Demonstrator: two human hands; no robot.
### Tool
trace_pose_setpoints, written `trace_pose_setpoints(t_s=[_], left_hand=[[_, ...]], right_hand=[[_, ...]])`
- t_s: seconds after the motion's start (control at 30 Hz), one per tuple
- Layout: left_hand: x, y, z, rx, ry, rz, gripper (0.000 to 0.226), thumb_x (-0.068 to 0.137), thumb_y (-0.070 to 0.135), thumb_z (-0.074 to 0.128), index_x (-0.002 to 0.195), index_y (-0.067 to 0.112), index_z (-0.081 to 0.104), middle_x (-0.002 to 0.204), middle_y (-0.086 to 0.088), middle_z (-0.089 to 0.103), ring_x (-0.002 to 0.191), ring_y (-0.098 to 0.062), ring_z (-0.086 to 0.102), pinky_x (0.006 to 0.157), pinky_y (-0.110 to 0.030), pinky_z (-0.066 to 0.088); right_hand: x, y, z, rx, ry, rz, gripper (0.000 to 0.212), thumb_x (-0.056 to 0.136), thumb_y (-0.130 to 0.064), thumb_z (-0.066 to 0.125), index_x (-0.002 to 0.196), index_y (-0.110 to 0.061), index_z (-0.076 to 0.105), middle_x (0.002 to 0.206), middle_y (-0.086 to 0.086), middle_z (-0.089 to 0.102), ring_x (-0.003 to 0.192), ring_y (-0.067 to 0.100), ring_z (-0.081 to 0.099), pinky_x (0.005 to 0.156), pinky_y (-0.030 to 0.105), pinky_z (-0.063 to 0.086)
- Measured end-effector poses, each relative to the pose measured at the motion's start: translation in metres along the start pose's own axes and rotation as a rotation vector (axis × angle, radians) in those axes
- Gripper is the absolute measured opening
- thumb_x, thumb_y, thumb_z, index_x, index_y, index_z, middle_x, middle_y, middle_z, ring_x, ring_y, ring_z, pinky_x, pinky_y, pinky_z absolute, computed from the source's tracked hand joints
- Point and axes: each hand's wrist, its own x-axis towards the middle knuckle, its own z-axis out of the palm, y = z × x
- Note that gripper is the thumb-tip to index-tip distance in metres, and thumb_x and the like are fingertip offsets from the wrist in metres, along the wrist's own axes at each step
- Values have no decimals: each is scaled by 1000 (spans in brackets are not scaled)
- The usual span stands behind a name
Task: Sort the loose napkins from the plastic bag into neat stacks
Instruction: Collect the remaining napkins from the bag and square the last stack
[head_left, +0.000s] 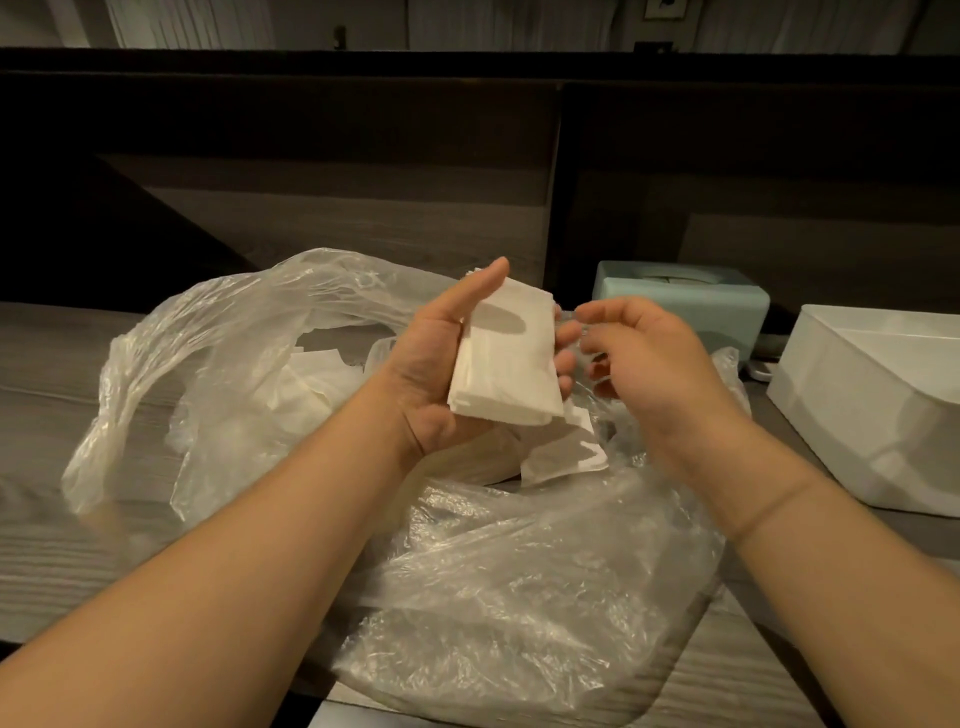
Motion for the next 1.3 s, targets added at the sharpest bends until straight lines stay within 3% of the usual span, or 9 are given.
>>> trace_pose_setpoints(t_s=[0.1, 0.2, 0.33, 0.47, 0.63, 0.8, 0.97, 1.13, 1.3], left_hand=[[-1, 6, 0, -120, 87, 74, 59, 88, 46, 69, 126, 2, 61, 108, -14, 68, 84, -27, 68, 77, -41, 60], [-2, 8, -1, -183, 126, 111, 57, 89, 46, 67, 125, 3, 60, 105, -13, 68, 85, -25, 66, 77, -40, 59], [-1, 9, -4, -195, 156, 116, 58, 89, 45, 68, 126, 1, 60, 105, -12, 68, 85, -25, 67, 80, -41, 56], [-1, 9, -3, -214, 185, 130, 61, 89, 44, 68, 132, 3, 57, 106, -13, 68, 84, -26, 68, 79, -42, 57], [-1, 8, -1, -212, 186, 139, 61, 85, 45, 73, 126, 1, 61, 107, -14, 67, 89, -30, 70, 84, -46, 60], [1, 8, -2, -188, 188, 131, 59, 86, 40, 74, 130, 3, 59, 105, -12, 69, 85, -26, 70, 81, -44, 60], [0, 5, 3, 20, 196, 85, 50, 86, 40, 72, 120, 4, 65, 105, -12, 70, 89, -25, 68, 83, -40, 60], [-3, -3, 5, 310, 62, -26, 51, 88, 53, 62, 116, 13, 72, 106, -11, 72, 90, -26, 70, 86, -41, 56], [0, -5, 5, 246, -40, -91, 78, 85, 76, 48, 116, 10, 77, 109, -17, 70, 95, -33, 66, 90, -45, 58]], right_hand=[[-1, 6, 0, -460, -163, -114, 15, 98, -18, 59, 97, -31, 67, 93, -8, 69, 76, 9, 61, 65, 24, 46], [-7, 7, 0, -754, -397, -190, 7, 89, -35, 71, 94, -34, 66, 95, -14, 66, 86, 8, 64, 73, 26, 53], [-10, 3, -6, -970, -592, -221, 46, 69, -67, 74, 106, -44, 61, 111, -23, 56, 111, 5, 53, 99, 31, 48], [-10, 5, -6, -1026, -660, -253, 53, 76, -56, 76, 124, -44, 55, 116, -20, 47, 114, 5, 48, 104, 25, 44], [-8, 6, -6, -1036, -573, -306, 22, 82, -29, 69, 102, -36, 62, 102, -15, 57, 92, 7, 58, 83, 30, 54], [-8, -1, -11, -796, -513, -295, 7, 85, -27, 65, 83, -28, 71, 76, -12, 66, 69, 8, 60, 63, 26, 48], [-15, -22, -25, -57, -628, -287, 14, 72, -14, 59, 66, -17, 71, 81, 14, 69, 83, 25, 66, 82, 30, 50], [-13, -21, -21, 69, -308, -302, 9, 97, -10, 64, 96, -14, 72, 83, -5, 74, 76, 9, 69, 62, 18, 53], [-11, -14, -15, 34, -188, -257, 15, 94, -9, 69, 107, -16, 68, 96, -1, 77, 87, 15, 74, 70, 34, 63]])
